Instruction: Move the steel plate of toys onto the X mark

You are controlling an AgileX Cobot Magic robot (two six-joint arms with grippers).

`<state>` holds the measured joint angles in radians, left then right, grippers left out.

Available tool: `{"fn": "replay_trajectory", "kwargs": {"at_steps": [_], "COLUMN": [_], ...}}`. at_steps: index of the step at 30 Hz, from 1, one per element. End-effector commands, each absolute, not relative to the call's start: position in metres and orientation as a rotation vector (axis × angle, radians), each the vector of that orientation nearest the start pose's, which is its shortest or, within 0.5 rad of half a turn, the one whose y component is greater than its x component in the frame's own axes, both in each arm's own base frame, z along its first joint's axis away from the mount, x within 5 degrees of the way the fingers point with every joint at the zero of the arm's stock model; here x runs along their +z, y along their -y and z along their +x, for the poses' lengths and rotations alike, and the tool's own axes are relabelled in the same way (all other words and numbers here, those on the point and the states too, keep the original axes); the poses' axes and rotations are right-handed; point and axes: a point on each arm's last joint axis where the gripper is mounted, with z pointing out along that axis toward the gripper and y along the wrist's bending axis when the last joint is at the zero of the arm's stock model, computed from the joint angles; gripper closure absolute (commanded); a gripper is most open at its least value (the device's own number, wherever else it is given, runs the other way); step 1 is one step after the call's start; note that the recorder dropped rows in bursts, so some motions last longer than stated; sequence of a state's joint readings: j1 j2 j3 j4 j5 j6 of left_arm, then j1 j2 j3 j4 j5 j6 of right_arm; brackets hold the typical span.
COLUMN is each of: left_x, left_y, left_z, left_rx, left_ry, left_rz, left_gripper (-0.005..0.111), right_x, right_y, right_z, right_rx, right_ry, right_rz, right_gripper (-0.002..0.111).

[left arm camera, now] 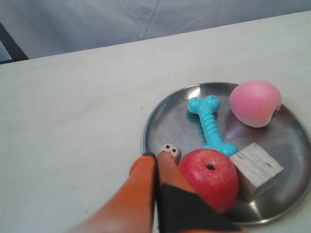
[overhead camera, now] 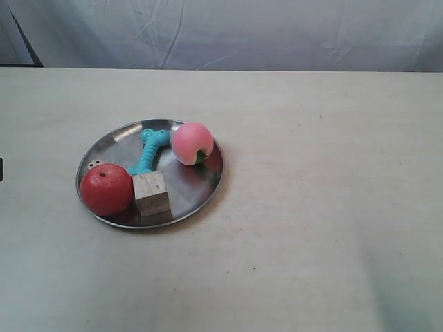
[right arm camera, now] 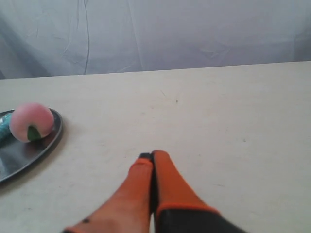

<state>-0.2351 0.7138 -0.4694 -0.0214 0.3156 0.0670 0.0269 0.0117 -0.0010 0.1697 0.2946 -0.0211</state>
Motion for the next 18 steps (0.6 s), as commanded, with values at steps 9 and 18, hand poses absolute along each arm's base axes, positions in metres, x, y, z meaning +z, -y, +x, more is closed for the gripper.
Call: {"fn": "replay_trajectory", "kwargs": {"at_steps": [9, 18], "left_x": [0.2807, 0.2807], "left_y": [0.0347, 0.0347], "left_z": [0.1391, 0.1391], "left_rx": [-0.128, -0.128], "left_ry": [-1.995, -1.995], "left_rz": [0.294, 0.294], "left_gripper": [0.106, 0.106], "right_x": [0.1861, 0.186], "right_y": [-0.0056, -0.0057], "right_z": [0.0542, 0.0542], "right_rx": [0.152, 0.153], "right_ry": [-1.784, -1.786], "right_rz": [0.06, 0.061], "right_gripper": [0.108, 0.108]}}
